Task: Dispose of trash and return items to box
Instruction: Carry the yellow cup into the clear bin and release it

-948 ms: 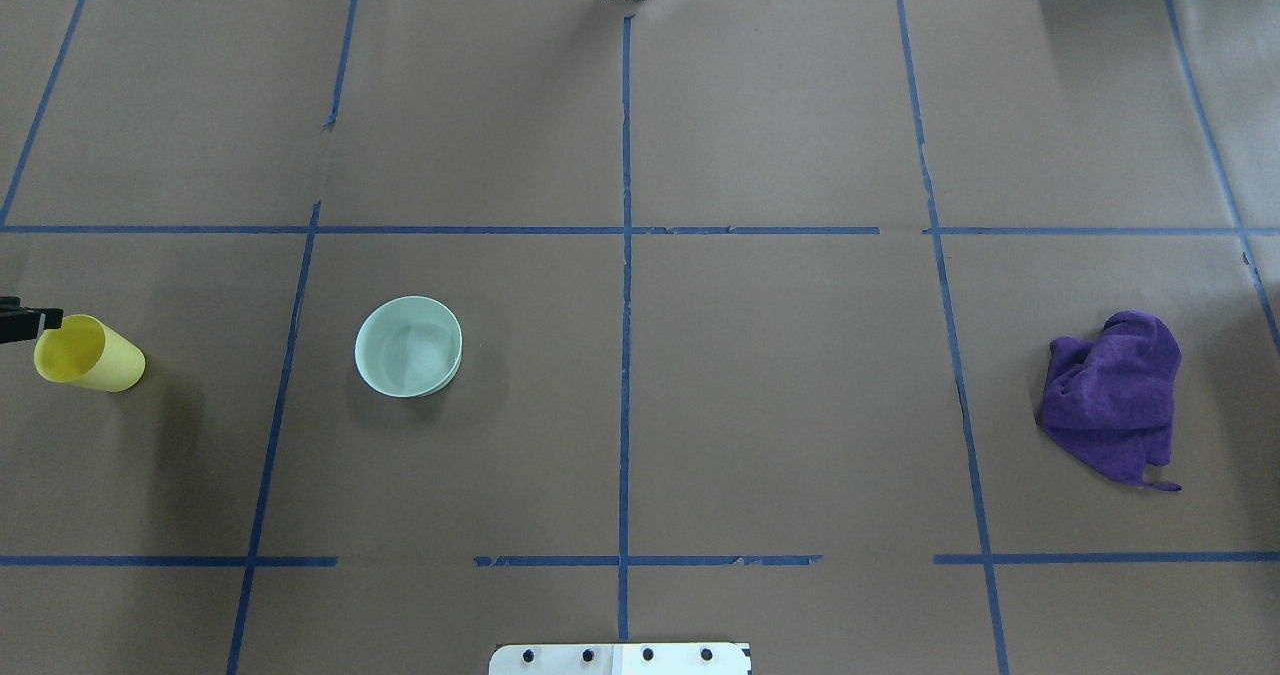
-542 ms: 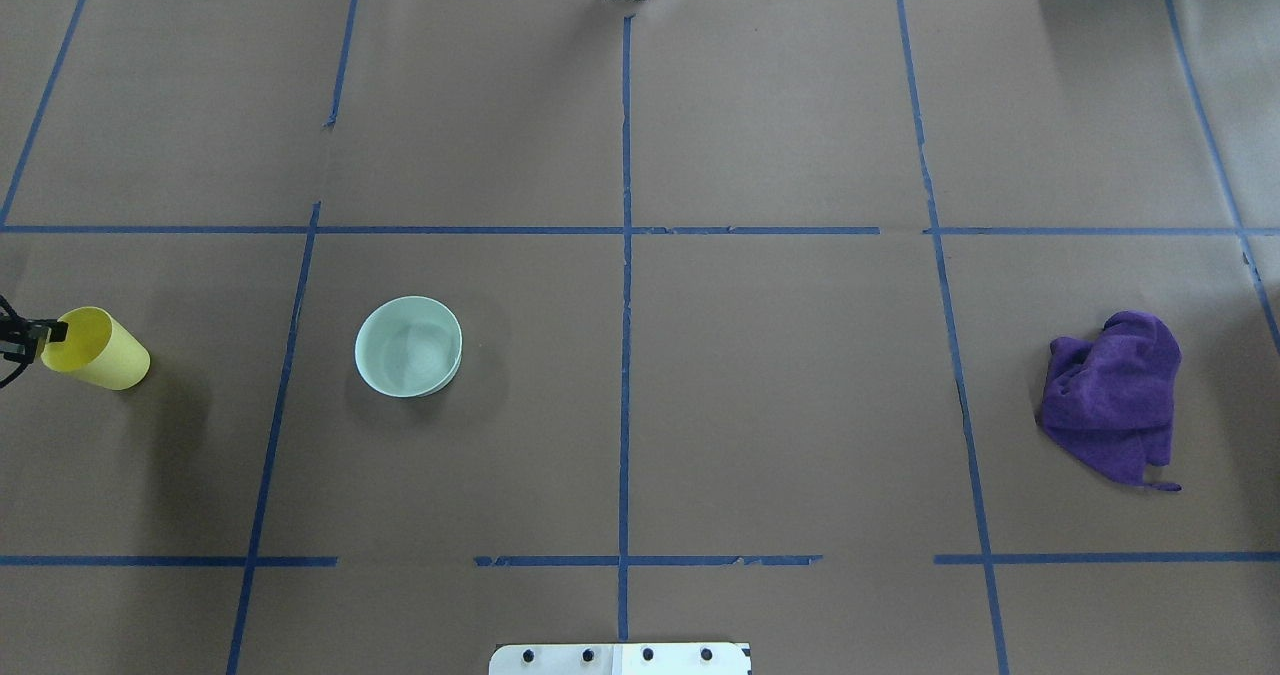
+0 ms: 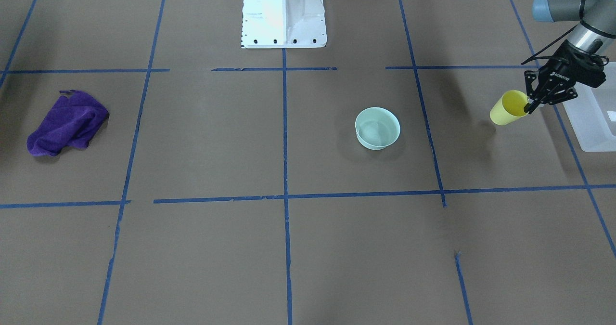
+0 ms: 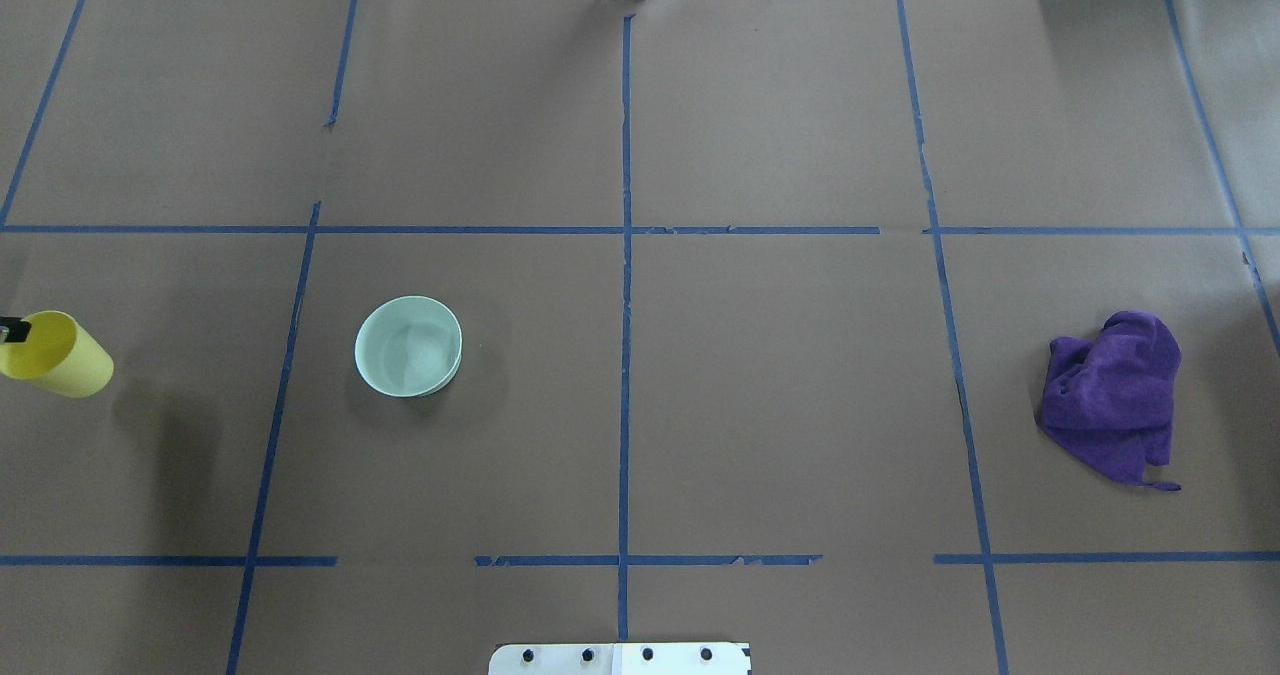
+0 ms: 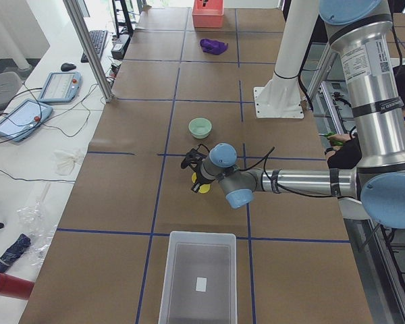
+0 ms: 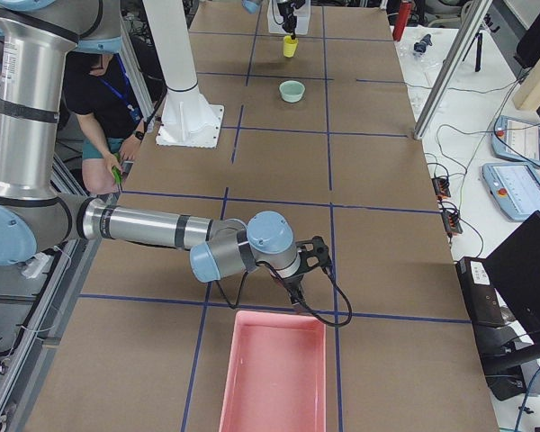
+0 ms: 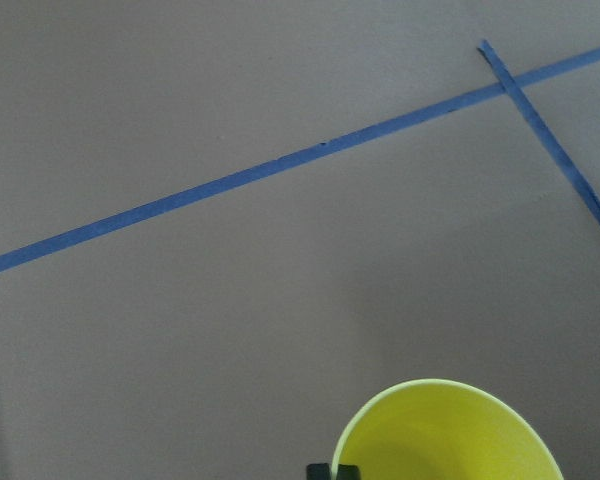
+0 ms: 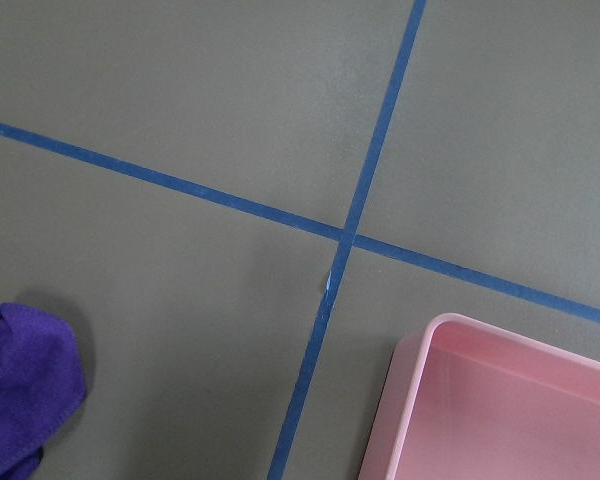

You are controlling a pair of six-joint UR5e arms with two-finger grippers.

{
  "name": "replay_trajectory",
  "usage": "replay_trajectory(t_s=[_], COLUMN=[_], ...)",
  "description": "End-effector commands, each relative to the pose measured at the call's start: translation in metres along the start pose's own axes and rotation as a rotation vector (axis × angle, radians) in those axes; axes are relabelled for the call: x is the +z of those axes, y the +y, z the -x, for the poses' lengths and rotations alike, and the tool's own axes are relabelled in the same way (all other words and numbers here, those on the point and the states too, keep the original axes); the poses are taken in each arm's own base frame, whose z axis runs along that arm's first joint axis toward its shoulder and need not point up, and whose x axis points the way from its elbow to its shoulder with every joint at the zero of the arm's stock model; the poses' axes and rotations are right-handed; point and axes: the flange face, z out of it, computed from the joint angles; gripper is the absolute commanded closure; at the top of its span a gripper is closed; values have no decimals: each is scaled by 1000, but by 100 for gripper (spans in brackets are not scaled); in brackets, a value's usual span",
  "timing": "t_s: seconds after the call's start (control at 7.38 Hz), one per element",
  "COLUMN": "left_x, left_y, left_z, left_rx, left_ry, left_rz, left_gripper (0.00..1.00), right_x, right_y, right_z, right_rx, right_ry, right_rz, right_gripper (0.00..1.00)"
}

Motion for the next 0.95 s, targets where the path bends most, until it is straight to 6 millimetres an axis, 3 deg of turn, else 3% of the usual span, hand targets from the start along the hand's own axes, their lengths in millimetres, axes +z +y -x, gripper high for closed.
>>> replay_trajectory(t_s=[0.0, 0.14, 0.41, 0.54, 0.81], left_x=[-65, -79, -127, -143, -120], left_y=[5, 9, 37, 35, 86], left_z=[54, 74, 144, 174, 218], left_rx=[101, 156, 243, 298, 301], left_ry=[38, 17, -89, -120, -119], left_rz=[-11, 5, 74, 106, 126], left_gripper=[100, 100, 100, 100, 100], right_x=[0, 0, 0, 0, 0], right_y=[0, 0, 0, 0, -1], right_z=[0, 0, 0, 0, 0], right_rx=[1, 1, 1, -1, 0], right_ry=[0, 0, 0, 0, 0], right_rz=[0, 0, 0, 0, -1], right_gripper=[0, 0, 0, 0, 0])
